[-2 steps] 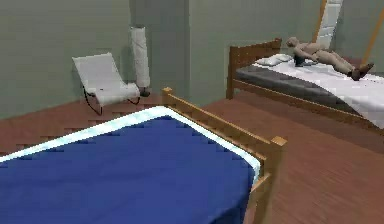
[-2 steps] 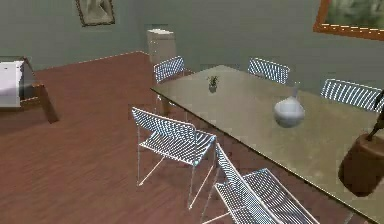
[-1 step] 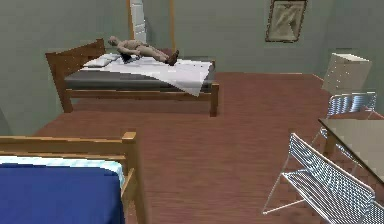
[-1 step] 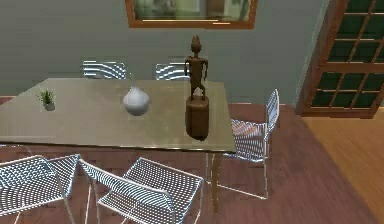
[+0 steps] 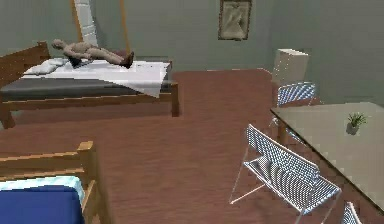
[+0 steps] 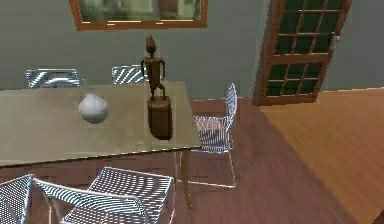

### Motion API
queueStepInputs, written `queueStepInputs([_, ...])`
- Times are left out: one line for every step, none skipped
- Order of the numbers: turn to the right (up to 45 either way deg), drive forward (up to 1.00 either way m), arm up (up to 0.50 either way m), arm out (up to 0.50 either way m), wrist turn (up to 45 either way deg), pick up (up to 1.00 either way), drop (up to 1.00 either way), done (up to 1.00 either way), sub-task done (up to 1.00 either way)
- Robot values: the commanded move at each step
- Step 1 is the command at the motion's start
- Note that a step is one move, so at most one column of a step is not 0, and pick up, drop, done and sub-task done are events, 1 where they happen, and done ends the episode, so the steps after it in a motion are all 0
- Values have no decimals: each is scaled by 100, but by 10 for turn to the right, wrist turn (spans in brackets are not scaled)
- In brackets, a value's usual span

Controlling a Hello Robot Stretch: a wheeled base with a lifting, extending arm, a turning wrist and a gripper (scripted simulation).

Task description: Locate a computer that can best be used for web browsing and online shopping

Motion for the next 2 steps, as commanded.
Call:
queueStepInputs([0,100,0,0,0,0,0,0,0])
queueStepInputs([120,0,0,0,0,0,0,0,0])
